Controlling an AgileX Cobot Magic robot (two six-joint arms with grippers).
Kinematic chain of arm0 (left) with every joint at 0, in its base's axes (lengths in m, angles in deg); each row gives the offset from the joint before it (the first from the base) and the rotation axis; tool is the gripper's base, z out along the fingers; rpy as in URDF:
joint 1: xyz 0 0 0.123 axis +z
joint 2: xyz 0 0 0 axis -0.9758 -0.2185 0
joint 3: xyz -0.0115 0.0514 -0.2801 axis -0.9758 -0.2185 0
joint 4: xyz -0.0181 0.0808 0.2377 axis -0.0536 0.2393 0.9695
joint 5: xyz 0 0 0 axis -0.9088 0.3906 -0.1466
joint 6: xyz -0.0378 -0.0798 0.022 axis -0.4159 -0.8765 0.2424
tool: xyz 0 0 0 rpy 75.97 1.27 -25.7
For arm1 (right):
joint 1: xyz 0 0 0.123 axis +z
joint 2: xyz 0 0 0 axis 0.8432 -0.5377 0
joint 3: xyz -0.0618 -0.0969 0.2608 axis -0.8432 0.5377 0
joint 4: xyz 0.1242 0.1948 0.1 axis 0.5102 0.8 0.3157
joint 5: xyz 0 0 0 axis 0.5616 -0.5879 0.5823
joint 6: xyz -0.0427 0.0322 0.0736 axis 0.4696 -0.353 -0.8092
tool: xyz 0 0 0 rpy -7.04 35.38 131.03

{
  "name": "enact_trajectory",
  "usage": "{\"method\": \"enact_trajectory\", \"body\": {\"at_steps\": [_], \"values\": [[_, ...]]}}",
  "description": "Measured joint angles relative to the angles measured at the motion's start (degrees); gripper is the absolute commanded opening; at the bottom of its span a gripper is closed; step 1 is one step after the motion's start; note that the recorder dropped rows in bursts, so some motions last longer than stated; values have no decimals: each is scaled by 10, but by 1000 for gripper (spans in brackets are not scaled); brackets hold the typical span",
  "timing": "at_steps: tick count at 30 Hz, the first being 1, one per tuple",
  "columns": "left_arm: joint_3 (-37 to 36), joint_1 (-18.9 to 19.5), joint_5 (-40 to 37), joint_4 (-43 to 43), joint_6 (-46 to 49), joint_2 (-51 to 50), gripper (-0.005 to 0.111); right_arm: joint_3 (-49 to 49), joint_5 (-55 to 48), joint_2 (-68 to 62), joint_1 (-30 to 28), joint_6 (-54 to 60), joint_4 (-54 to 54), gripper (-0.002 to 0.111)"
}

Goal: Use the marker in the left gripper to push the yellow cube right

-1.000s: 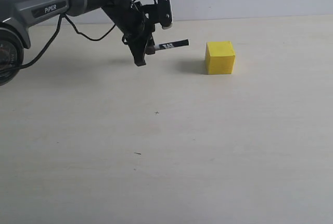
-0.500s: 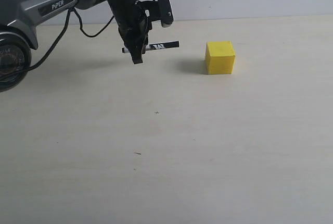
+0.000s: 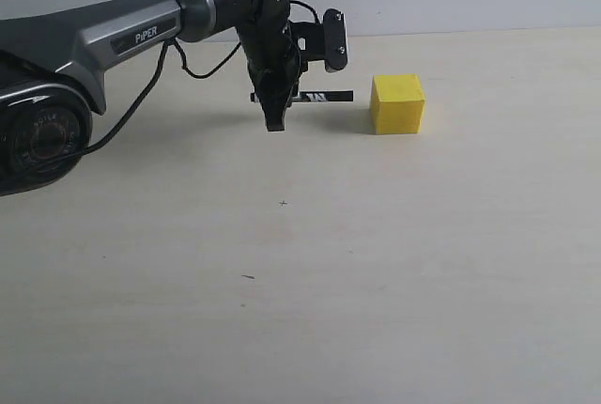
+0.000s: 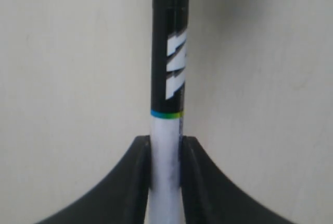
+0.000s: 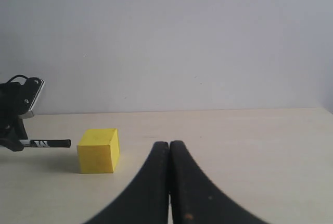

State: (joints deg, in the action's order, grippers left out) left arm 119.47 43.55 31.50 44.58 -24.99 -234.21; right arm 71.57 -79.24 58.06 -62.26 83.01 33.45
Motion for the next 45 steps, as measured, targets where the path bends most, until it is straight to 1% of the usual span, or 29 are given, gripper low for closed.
{"method": "enact_trajectory", "body": {"at_steps": [9, 11, 14, 17, 22, 25, 28, 35, 37, 41, 45], "values": [[2, -3, 16, 8, -10, -10, 0, 0, 0, 0, 0, 0, 0, 0], [2, -9, 24, 8, -13, -10, 0, 0, 0, 0, 0, 0, 0, 0], [2, -33, 45, 19, -29, -10, 0, 0, 0, 0, 0, 0, 0, 0], [7, -44, 34, 26, -39, -10, 0, 0, 0, 0, 0, 0, 0, 0], [8, -44, 26, 67, -72, -10, 0, 0, 0, 0, 0, 0, 0, 0], [8, -45, 23, 113, -120, -10, 0, 0, 0, 0, 0, 0, 0, 0], [8, -48, 4, 142, -140, -10, 0, 0, 0, 0, 0, 0, 0, 0], [2, -67, -23, 166, -166, -4, 0, 0, 0, 0, 0, 0, 0, 0], [-13, -80, -20, 186, -174, 2, 0, 0, 0, 0, 0, 0, 0, 0], [-39, -103, 12, 256, -230, 3, 0, 0, 0, 0, 0, 0, 0, 0], [-61, -107, 48, 320, -285, 3, 0, 0, 0, 0, 0, 0, 0, 0]]}}
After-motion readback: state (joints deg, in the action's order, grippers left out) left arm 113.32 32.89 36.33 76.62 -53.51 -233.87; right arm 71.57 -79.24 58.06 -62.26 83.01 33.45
